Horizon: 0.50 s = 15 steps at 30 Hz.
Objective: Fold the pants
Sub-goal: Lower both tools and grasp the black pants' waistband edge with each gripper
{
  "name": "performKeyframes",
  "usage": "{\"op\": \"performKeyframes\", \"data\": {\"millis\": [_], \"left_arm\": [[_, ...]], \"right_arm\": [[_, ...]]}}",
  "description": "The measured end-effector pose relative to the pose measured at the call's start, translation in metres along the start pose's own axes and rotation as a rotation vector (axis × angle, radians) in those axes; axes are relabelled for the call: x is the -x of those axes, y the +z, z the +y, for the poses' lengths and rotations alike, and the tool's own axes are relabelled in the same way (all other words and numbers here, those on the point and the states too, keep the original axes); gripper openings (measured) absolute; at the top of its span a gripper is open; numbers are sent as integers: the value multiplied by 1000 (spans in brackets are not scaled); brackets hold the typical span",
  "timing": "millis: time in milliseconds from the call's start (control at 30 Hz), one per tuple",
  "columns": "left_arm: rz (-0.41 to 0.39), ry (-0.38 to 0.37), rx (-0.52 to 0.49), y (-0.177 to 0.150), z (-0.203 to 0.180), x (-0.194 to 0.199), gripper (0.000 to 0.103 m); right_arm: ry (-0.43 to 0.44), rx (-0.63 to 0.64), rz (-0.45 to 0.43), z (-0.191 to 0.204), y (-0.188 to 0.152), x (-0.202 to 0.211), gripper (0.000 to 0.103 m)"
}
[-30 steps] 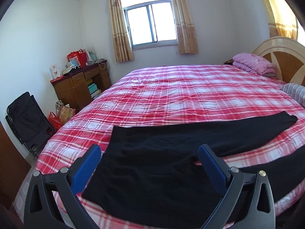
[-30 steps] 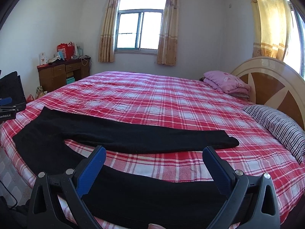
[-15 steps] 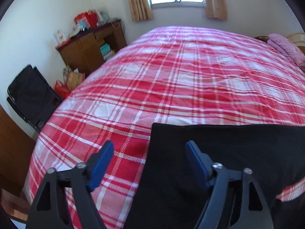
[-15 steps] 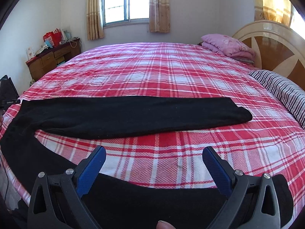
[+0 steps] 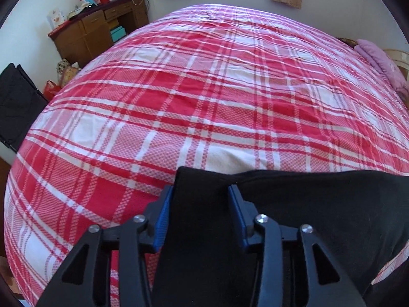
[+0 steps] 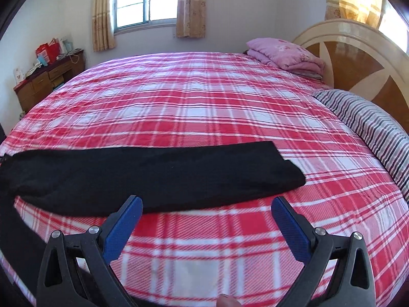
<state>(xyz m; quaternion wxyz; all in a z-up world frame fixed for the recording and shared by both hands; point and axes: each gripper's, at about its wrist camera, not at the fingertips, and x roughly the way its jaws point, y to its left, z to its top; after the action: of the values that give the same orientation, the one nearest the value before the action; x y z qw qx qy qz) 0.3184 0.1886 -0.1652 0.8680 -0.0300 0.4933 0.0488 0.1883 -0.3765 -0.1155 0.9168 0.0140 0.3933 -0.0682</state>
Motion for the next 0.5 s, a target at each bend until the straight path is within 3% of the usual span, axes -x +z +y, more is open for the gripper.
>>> {"op": "performKeyframes", "data": {"millis": [67, 133, 200, 267, 400, 500], "left_arm": [[0, -10, -12, 0, -1, -2, 44], [7, -34, -21, 1, -2, 0, 34], [1, -68, -27, 3, -3, 3, 18], [-12, -71, -39, 2, -6, 5, 15], [-36, -27, -98, -1, -16, 3, 14], [-39, -46, -94, 1, -12, 3, 14]], "right_arm": [[-1, -26, 20, -14, 8, -10, 101], [-11, -51, 36, -30, 14, -20, 91], [-28, -60, 64, -43, 20, -32, 79], [-38, -75, 93, -56, 26, -46, 74], [-61, -94, 127, -78, 36, -68, 74], [-85, -94, 151, -91, 45, -87, 74]]}}
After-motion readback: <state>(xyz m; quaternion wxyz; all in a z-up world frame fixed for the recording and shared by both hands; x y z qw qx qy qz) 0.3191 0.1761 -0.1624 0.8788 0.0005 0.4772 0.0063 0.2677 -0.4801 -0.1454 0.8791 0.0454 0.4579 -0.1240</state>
